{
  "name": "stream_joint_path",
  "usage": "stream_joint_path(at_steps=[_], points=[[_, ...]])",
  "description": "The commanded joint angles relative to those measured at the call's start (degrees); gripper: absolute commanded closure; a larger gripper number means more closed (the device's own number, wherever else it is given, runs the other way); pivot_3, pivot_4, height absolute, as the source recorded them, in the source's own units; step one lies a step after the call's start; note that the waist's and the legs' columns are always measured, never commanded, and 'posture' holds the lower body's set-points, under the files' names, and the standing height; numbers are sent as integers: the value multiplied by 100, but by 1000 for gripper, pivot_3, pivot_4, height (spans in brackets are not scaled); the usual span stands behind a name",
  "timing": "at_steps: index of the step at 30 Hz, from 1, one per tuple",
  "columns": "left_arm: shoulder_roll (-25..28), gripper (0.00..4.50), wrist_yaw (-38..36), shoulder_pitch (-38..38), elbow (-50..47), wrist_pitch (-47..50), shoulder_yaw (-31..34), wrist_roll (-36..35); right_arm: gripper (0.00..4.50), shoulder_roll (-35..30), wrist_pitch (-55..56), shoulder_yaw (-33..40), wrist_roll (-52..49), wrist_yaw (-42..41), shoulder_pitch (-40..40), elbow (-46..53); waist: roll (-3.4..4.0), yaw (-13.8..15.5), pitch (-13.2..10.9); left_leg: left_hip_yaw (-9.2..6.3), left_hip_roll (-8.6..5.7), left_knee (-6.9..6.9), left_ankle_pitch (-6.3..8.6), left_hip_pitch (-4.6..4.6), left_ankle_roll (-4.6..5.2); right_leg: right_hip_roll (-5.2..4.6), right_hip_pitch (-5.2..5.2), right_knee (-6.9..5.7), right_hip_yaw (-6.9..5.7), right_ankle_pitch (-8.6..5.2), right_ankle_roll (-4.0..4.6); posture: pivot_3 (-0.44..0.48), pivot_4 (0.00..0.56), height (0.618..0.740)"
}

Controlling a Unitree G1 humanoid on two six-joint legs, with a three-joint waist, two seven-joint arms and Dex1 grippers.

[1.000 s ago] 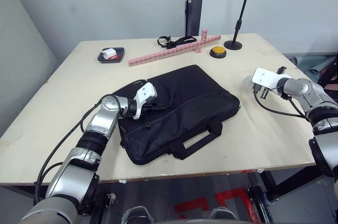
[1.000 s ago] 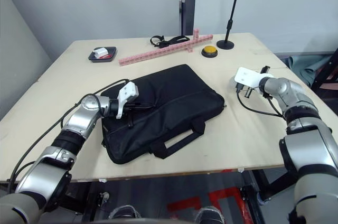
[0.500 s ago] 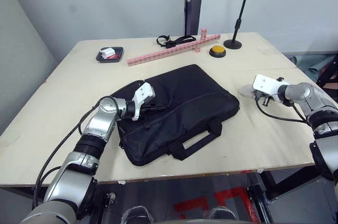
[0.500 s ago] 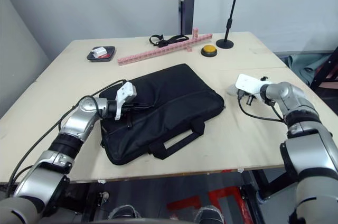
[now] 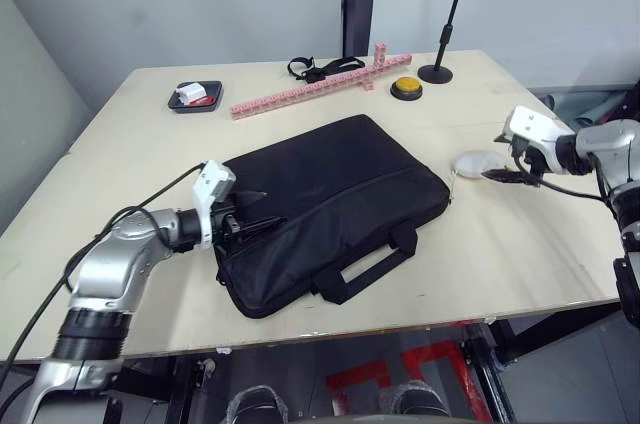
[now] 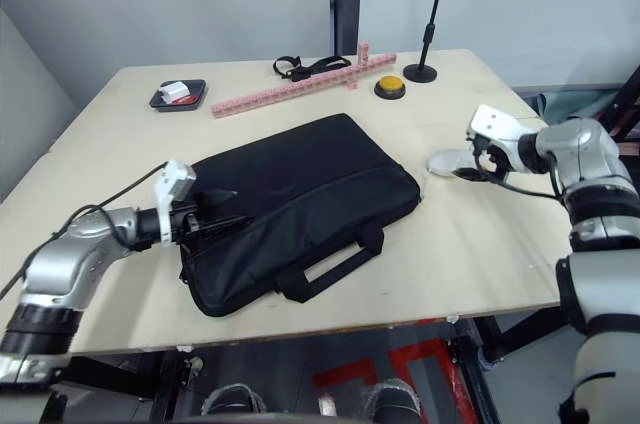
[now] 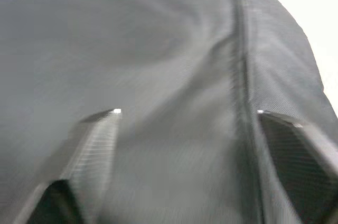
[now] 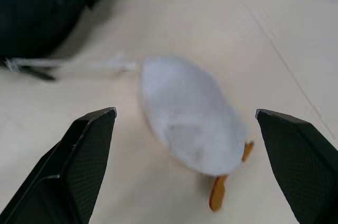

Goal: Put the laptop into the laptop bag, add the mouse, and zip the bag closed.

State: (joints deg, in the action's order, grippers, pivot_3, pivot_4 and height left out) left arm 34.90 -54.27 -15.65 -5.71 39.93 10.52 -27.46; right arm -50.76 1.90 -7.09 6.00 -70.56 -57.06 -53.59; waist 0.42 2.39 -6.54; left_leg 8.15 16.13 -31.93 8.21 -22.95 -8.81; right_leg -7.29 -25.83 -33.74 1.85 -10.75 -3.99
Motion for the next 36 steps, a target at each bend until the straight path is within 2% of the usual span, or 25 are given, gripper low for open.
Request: stream_joint_path(at_steps=[1,5,9,12,16,22,25,28,34,36], points=[[30,26,501,374,-651,722,721,-629,0,169,-695,152,-319,-442,-322,179,-13,1,-8,0,0,-4,0,-2,0,0,0,-1,0,0,2,0,150,740],[-24,26,1047,1209,-1547,1661,1572,-1498,0,702,-1461,256,-519,-404,-754,-246,-29,2,-21,-1,0,-12,3,-8,2,0,-5,-8,0,-1,26,0,150,740],[-179,26,1479,1922,-2128,2074,1894,-1998,0,997,-1768,253,-529,-291,-998,-685,-32,54,-22,-4,0,-13,3,-9,3,0,-5,-10,-4,-3,39,0,150,740],[-507,26,1938,2332,-2583,2308,1923,-2400,0,1187,-1973,180,-430,-235,-1101,-1013,-33,100,-23,-8,0,-16,5,-14,6,-1,-3,-7,-10,-6,89,0,150,740],[-820,26,2271,2715,-2678,2077,1752,-2313,0,1393,-2138,215,-411,-125,-1167,-1334,-34,99,-23,-15,1,-32,6,-21,10,0,-4,-18,-13,-4,98,0,150,740],[-1004,26,2393,2984,-2550,1666,1413,-2145,0,1541,-2429,285,-431,3,-1153,-1604,-34,79,-23,-17,2,-53,5,-18,13,-1,-1,-34,-11,-4,99,0,150,740],[-942,0,2319,2978,-2378,1414,1172,-1977,831,1571,-2620,379,-525,-27,-1137,-1618,-32,83,-22,-19,2,-61,4,-16,16,-1,1,-45,-10,-4,99,0,150,740],[-943,843,2323,2886,-2273,1338,1081,-2016,1895,1575,-2806,422,-569,-70,-1095,-1572,-32,83,-22,-21,2,-76,4,-16,19,-2,2,-57,-8,-4,99,0,150,740],[-860,2957,2273,2874,-2087,1210,975,-1988,3953,1521,-3070,507,-641,-123,-900,-1460,-31,84,-22,-30,2,-105,4,-11,19,-3,2,-95,-7,-3,101,0,150,740],[-837,3654,2257,2868,-2047,1177,956,-1986,4500,1488,-3124,525,-660,-151,-820,-1402,-31,86,-20,-31,2,-111,4,-8,19,-3,3,-102,-5,-4,101,0,150,740]])
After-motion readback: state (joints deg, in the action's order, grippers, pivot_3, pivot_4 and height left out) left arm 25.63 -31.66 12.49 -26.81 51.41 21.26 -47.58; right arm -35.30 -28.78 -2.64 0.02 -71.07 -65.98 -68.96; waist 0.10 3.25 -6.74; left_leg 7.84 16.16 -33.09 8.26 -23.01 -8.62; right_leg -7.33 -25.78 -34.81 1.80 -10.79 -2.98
